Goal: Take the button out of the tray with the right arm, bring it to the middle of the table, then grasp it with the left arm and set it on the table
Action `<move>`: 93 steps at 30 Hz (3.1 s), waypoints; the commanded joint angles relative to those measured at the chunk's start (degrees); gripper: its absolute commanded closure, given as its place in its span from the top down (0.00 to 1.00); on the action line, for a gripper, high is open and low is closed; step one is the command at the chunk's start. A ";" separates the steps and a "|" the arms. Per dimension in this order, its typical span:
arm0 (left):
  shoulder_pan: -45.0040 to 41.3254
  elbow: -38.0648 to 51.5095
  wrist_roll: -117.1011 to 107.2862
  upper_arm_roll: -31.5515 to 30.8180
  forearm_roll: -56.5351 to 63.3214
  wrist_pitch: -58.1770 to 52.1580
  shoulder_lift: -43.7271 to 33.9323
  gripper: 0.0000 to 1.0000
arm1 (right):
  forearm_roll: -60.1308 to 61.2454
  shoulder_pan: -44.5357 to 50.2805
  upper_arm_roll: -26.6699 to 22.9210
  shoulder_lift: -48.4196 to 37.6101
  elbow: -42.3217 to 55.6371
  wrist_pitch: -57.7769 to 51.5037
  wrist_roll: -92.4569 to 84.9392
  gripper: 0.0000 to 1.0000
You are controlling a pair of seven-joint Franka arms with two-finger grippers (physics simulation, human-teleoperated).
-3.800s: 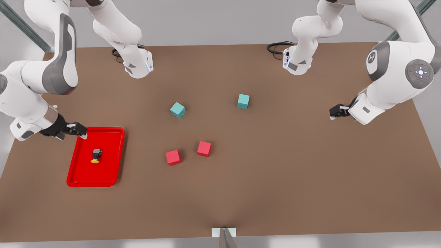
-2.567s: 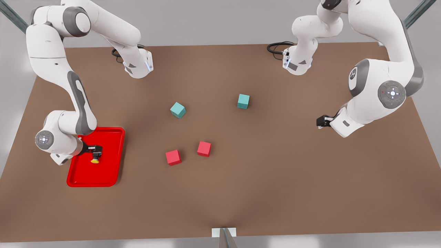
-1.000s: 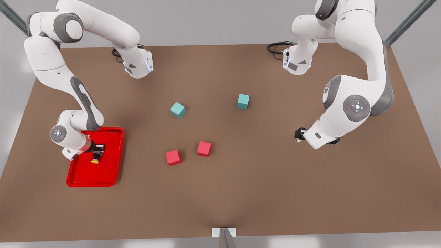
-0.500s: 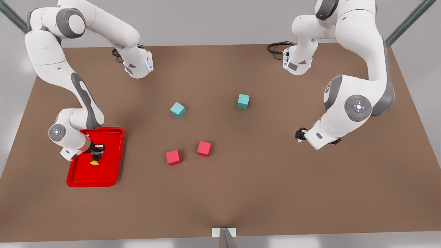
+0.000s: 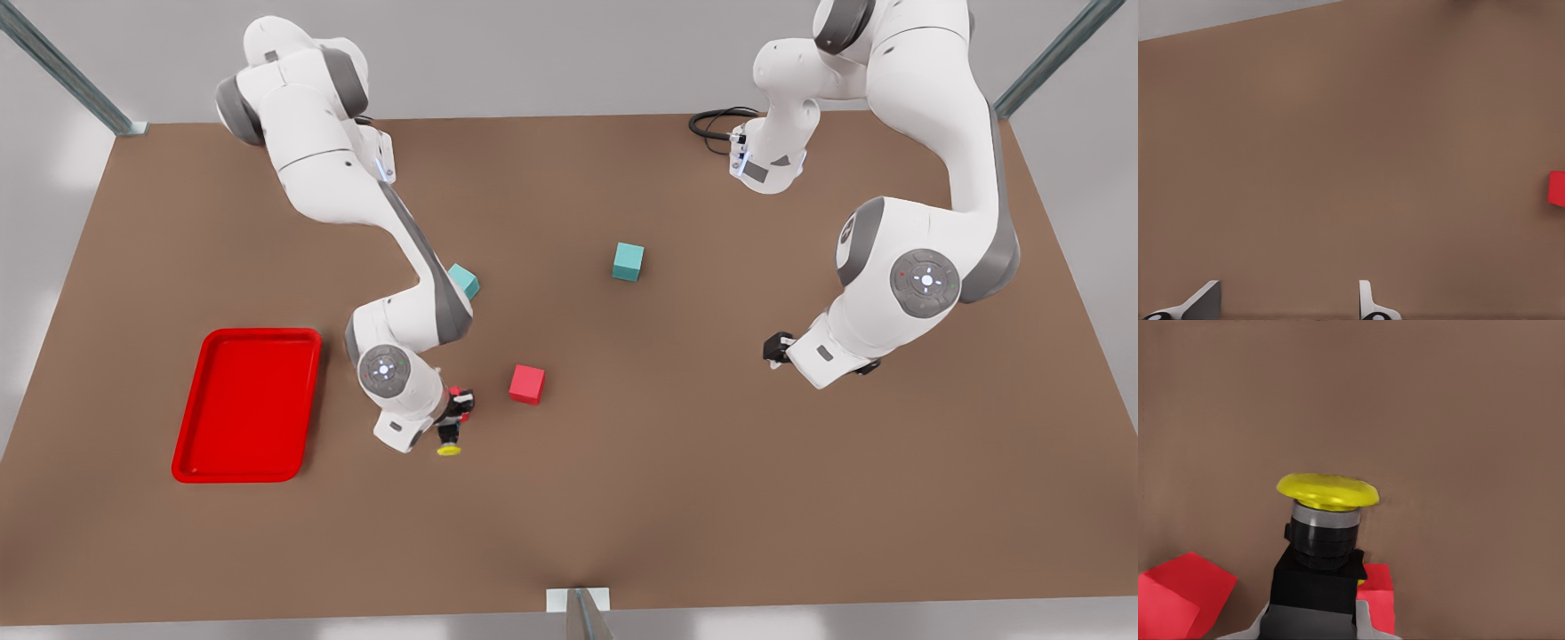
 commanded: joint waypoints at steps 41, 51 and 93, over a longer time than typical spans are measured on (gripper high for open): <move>-24.25 7.68 -53.48 0.60 5.40 6.22 19.57 1.00 | -10.03 -37.61 9.22 -35.93 -12.07 -31.21 -8.87 1.00; -24.25 6.01 -32.65 0.33 4.26 15.37 23.27 1.00 | -13.54 -38.57 9.13 -31.19 -3.46 -32.00 -9.84 1.00; -24.34 -8.94 -29.49 0.33 5.84 31.28 25.73 1.00 | -14.07 -38.40 9.40 -23.80 -1.52 -33.32 -7.20 1.00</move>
